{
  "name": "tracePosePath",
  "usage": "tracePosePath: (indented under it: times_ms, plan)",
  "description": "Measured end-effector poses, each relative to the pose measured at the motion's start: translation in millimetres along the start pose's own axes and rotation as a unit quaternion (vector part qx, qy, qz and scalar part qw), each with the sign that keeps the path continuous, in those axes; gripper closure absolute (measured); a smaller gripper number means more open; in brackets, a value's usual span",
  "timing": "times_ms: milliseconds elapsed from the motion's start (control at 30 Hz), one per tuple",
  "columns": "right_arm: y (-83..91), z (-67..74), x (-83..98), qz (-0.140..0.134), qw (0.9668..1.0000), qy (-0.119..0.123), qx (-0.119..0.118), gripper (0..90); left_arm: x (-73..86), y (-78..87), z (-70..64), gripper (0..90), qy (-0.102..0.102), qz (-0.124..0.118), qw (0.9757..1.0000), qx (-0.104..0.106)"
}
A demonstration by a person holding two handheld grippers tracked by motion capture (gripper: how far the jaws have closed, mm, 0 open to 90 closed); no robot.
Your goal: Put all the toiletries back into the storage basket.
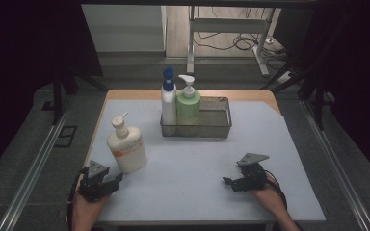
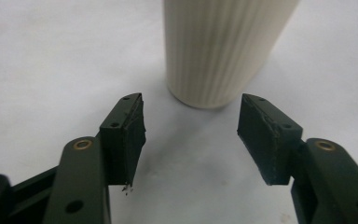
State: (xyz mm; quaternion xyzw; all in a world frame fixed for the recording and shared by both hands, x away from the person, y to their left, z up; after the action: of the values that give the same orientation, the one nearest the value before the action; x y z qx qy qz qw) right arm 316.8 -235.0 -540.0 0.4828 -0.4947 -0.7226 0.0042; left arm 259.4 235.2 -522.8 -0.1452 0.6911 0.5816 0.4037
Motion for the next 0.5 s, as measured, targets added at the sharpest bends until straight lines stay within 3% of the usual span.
tracePosePath:
  times_ms: [200, 500]
  plan:
    - [-1.2, 0.4, 2.3, -0.011, 0.9999, 0.002, -0.001, 10.6, -8.7, 0.1, 13.1, 46.2, -0.001, 0.004, 0.9999, -0.013]
    - [-1.3, 0.5, 2.8, -0.012, 0.9999, 0.003, -0.001, 10.5, -20.9, -12.5, 26.5, 69.6, -0.002, 0.01, 0.9999, -0.011]
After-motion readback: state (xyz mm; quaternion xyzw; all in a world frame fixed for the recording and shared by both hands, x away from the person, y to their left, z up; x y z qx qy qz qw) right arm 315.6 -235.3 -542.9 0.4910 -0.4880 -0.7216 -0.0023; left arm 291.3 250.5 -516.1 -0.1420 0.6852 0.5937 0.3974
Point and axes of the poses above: each handheld gripper's, and its own axes: y roughly backward along the jaws, x roughly out of its underside, z roughly to its left, the point moved 3 cm from there along -y, roughly forward along the jaws, and after that the axes turned 3 degrees about -y, right-handed, at the moved point
